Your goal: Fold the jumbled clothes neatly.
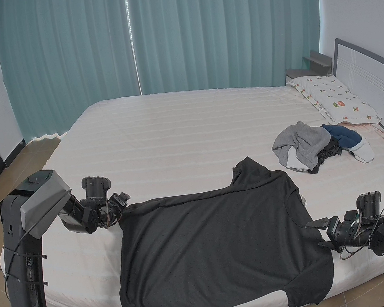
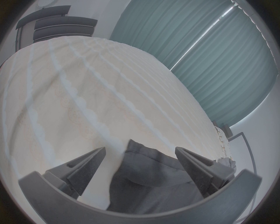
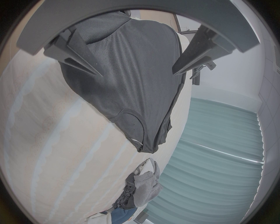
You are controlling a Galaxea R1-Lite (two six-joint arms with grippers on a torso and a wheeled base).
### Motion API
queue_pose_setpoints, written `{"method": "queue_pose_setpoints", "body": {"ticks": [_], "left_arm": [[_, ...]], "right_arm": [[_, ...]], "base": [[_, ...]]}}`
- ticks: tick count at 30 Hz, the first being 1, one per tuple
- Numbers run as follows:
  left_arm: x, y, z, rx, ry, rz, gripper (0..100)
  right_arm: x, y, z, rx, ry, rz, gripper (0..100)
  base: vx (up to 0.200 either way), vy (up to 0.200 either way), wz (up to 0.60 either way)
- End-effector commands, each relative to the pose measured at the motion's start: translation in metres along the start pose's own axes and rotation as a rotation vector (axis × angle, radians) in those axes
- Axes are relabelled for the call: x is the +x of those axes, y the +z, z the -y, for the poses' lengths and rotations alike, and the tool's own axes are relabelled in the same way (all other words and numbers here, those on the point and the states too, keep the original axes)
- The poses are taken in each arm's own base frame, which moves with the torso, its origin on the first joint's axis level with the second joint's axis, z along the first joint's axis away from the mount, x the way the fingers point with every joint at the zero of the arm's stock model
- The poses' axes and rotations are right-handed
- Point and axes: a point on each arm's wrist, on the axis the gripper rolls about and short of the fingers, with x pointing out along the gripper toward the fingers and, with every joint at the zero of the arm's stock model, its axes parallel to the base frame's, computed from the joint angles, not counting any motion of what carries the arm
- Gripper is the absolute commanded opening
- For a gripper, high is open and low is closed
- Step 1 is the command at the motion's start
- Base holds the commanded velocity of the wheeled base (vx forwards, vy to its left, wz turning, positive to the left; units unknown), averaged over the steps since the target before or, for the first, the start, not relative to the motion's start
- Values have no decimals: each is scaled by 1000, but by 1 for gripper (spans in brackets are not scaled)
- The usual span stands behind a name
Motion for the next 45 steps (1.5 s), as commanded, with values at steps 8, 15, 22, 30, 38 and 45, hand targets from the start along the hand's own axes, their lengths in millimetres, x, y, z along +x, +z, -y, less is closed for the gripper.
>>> {"method": "queue_pose_setpoints", "body": {"ticks": [8, 15, 22, 30, 38, 45], "left_arm": [[7, -4, -5, 22, 11, -13, 0], [12, -3, 1, 22, -12, -3, 0], [22, 16, 8, -29, -40, 115, 0], [31, 18, 7, -55, -87, 186, 0], [39, 28, 6, -76, -99, 277, 0], [39, 30, 7, -84, -129, 325, 0]], "right_arm": [[2, 0, 1, 1, -1, -2, 100], [2, 0, 1, -5, 6, 5, 100], [3, 0, 1, -5, 7, 4, 100], [3, 1, 1, -4, 8, 5, 100], [3, 1, 1, -4, 8, 5, 100], [3, 1, 1, -4, 8, 5, 100]], "base": [[0, 0, 0], [0, 0, 0], [0, 0, 0], [0, 0, 0], [0, 0, 0], [0, 0, 0]]}}
